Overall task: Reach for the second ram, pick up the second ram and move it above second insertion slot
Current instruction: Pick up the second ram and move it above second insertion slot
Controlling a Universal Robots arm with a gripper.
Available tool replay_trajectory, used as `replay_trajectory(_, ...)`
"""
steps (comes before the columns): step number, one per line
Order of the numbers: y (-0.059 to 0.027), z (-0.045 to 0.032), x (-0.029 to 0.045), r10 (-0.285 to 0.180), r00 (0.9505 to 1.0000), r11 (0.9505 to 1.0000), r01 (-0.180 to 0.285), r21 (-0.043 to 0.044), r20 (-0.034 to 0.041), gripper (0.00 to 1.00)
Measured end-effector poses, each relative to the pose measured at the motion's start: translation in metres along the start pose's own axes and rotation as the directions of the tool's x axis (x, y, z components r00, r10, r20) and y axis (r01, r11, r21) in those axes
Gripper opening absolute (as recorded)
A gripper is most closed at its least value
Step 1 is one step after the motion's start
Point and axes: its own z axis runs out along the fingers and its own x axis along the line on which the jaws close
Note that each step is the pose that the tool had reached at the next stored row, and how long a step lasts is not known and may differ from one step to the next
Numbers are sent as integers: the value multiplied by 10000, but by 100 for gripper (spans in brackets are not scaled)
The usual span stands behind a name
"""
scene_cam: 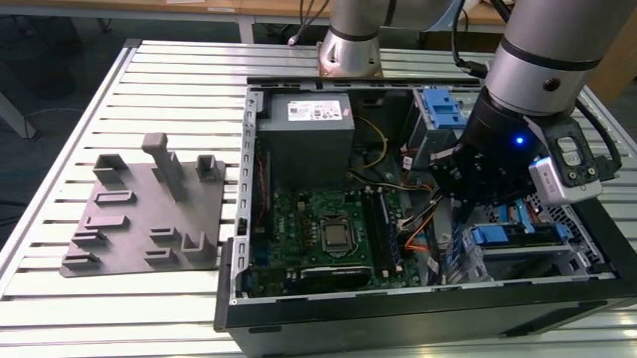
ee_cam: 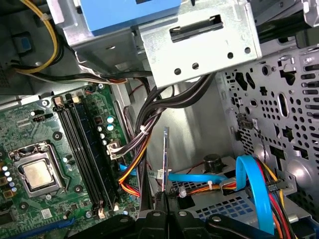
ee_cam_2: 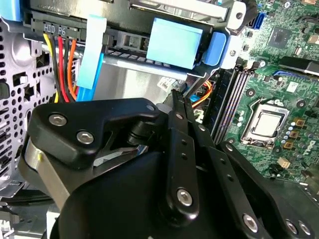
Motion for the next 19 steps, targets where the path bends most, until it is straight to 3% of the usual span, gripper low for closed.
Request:
replay_trajectory(12, 16, 5, -52, 239, 9997, 9997, -239, 75, -15, 9)
replay_trajectory(17, 47, 43, -72, 114, 9999, 9999, -114, -114, -68, 9)
replay_trajectory(19, 44, 44, -65, 128, 9999, 9999, -129, -116, -69, 9)
